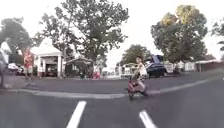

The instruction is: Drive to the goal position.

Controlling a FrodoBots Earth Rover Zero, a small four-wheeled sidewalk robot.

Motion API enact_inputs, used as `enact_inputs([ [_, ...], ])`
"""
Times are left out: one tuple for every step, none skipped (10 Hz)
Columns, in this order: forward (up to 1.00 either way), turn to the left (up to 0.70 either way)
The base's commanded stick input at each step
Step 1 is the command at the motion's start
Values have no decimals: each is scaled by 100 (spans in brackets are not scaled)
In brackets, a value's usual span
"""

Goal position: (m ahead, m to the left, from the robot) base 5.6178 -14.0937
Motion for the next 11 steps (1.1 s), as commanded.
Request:
enact_inputs([
  [70, -35],
  [70, -35],
  [70, -35],
  [70, -35],
  [70, -35],
  [70, -35],
  [70, -35],
  [70, -35],
  [70, -35],
  [70, -35],
  [70, -35],
])
